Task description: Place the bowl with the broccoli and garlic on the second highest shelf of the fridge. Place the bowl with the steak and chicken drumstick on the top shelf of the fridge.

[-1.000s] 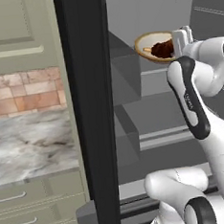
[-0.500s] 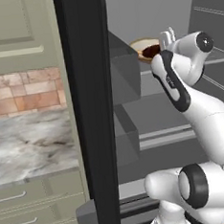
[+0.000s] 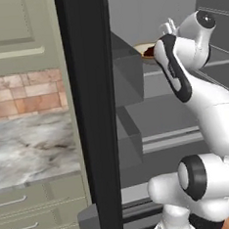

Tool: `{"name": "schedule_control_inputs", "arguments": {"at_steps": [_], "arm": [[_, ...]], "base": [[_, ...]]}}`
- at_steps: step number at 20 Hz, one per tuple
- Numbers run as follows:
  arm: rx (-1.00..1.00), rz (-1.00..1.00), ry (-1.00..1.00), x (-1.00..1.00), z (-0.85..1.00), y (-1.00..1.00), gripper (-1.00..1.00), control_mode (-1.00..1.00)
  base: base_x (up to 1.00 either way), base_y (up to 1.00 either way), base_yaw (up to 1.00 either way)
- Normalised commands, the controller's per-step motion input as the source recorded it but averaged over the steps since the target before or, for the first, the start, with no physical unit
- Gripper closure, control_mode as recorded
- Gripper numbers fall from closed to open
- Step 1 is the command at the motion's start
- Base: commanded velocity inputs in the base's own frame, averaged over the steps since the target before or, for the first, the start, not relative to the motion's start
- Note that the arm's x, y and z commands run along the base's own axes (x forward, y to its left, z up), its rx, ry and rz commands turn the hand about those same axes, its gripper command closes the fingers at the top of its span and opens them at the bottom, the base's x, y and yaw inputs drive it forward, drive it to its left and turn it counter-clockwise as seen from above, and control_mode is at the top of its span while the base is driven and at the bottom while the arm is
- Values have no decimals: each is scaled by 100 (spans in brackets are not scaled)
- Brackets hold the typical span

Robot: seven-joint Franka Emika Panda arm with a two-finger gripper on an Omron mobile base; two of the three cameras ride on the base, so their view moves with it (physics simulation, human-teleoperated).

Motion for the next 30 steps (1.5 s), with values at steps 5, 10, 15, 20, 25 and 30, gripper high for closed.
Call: {"name": "schedule_control_inputs", "arguments": {"at_steps": [5,10,15,20,25,30], "arm": [[-6,0,-19,-100,9,6,-100,-100],[0,0,-8,-100,-36,10,-100,-100],[0,0,25,-100,-81,23,-100,-100],[-1,1,28,-85,-86,-13,-100,-100],[0,6,0,-13,-8,0,-100,100],[0,0,0,0,0,0,-100,100]], "base": [[0,0,0],[0,0,0],[0,0,0],[0,0,0],[-40,3,0],[-100,52,2]]}}
